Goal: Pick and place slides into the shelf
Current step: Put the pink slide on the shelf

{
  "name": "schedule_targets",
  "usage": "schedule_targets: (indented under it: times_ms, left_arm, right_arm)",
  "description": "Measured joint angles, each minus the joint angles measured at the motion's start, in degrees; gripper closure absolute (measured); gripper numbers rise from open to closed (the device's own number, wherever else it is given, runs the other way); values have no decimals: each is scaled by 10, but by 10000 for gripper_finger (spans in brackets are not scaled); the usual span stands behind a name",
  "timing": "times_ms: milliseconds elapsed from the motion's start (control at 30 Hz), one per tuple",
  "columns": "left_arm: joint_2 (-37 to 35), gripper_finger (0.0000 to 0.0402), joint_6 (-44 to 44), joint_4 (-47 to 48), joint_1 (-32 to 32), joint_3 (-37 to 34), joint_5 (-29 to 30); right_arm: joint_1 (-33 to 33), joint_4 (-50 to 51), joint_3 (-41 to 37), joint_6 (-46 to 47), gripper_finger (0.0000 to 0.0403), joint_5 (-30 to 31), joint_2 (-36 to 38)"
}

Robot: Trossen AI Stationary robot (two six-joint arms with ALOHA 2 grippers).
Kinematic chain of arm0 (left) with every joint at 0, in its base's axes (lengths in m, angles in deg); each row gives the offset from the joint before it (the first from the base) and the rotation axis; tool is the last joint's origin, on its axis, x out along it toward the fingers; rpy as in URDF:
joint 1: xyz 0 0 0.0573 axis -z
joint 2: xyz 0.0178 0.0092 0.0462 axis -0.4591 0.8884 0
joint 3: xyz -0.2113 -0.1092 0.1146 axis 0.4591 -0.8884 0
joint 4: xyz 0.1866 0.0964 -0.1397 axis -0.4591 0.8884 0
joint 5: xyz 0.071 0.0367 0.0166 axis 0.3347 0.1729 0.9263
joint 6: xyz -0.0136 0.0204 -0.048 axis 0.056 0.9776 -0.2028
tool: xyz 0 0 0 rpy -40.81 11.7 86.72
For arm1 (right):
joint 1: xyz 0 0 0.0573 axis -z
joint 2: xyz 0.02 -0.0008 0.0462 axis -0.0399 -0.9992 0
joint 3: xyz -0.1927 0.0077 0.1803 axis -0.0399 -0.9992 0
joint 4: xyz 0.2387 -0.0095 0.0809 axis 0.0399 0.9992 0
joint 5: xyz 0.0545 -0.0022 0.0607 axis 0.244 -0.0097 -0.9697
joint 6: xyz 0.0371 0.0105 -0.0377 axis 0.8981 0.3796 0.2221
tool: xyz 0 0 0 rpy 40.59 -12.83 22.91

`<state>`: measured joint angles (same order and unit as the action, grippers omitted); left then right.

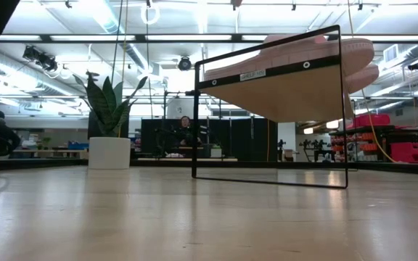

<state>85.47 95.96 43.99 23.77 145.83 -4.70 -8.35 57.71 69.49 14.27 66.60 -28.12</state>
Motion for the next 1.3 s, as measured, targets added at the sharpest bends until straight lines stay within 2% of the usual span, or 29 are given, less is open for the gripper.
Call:
schedule_targets:
  times_ms: [300,467,600,933,1000,1100,1300]
  left_arm:
    - [0,147,16,-12,-8,0,1]
    - [0,160,1,-13,-8,0,20]
    - [0,189,0,-19,-10,0,32]
    - [0,304,-5,-22,-12,0,35]
    - [-1,311,-15,-23,-12,0,34]
    - [-1,313,-27,-27,-12,0,29]
    - [-2,316,-70,-36,-12,0,26]
  right_arm:
    - [27,-63,0,-4,373,-59,-25]
    - [31,-68,0,-4,373,-69,-26]
    - [31,-69,0,-2,373,-76,-30]
    - [31,-69,0,-28,375,-85,-34]
    - [31,-68,0,-63,359,-93,-32]
    - [30,-63,0,-117,314,-114,-24]
    - [30,-38,0,-184,242,-114,-5]
